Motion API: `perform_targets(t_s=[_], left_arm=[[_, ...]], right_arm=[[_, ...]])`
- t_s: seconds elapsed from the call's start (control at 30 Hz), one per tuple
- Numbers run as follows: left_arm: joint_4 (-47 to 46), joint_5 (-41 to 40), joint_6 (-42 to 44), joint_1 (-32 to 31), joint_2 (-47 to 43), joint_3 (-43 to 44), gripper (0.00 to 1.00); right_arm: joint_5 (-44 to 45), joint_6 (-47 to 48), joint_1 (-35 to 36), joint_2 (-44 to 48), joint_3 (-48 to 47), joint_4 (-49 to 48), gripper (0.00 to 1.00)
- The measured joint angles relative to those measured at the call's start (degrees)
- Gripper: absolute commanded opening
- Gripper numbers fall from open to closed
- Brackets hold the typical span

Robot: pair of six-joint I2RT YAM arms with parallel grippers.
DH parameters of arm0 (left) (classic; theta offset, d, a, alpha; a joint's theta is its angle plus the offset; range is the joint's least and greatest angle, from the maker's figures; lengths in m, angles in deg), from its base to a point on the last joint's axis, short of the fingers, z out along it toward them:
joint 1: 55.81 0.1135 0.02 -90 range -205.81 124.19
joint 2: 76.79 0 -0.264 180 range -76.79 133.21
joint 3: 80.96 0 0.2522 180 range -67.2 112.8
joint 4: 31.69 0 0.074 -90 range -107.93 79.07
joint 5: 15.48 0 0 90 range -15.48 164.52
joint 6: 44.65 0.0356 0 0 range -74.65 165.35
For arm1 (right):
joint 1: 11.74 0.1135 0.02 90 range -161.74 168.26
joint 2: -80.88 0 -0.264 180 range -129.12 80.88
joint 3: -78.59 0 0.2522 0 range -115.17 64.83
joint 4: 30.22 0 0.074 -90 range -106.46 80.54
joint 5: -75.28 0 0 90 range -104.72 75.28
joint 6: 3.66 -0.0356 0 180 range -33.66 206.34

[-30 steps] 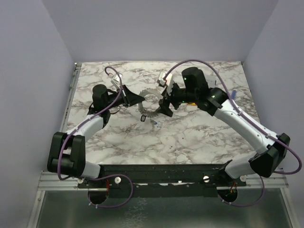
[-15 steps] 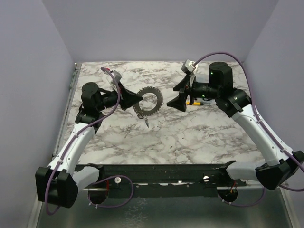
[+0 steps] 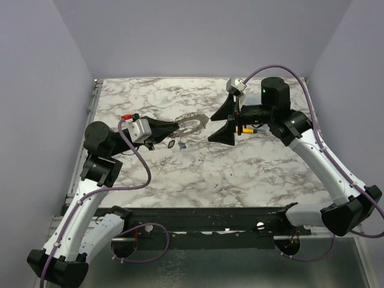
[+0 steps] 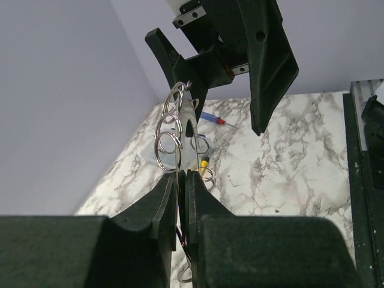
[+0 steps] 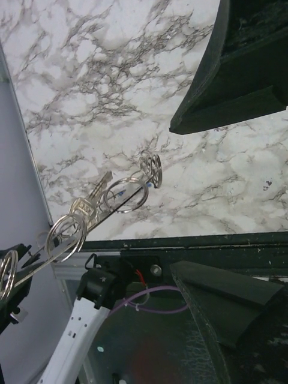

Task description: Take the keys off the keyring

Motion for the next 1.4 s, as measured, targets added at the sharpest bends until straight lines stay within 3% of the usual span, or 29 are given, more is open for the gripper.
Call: perform_targets(t_s=[0.33,0.67,0.8,0.87,0.93,1.03,1.17,1.27,1.4], left_arm=[[2.54,-0.28,7.43,-1.07,-0.42,0.22,0.0],[1.42,-22.12,-9.88,-1.33,3.39,3.96,0.0],[-2.43,-18.64,-11.08,-1.44,5.4,3.85,0.0],[-2.45,-14.14,-5.4,-3.3,4.02,3.39,0.0],[1.64,-11.47,9.27,-5.62,-0.66,2.01,0.0],[4.7,-12.28,28.17,-6.32,-7.3,-1.29,0.0],[5.16,-12.9,44.04,-6.32,-10.43,-4.48,0.0],[5.57,-13.75,46.8,-6.32,-10.12,-6.6,0.0],[7.02,-14.38,38.07,-6.32,-6.16,-3.26,0.0]], right_arm=[[-4.98,3.54,0.0,-2.14,-1.51,-0.35,0.96],[3.13,4.22,-2.4,0.94,-2.97,1.09,0.97],[5.44,3.34,-4.2,3.54,-0.48,1.25,0.97],[5.84,3.23,-4.81,4.26,0.35,1.31,0.97],[6.1,3.23,-5.2,4.92,0.94,1.38,0.97],[6.12,3.5,-5.2,5.51,1.27,1.64,0.97],[5.81,4.46,-5.2,5.51,1.57,1.73,0.96],[4.9,4.94,-5.2,5.2,2.03,1.73,0.96],[3.72,5.33,-5.2,4.26,2.12,1.7,0.96]])
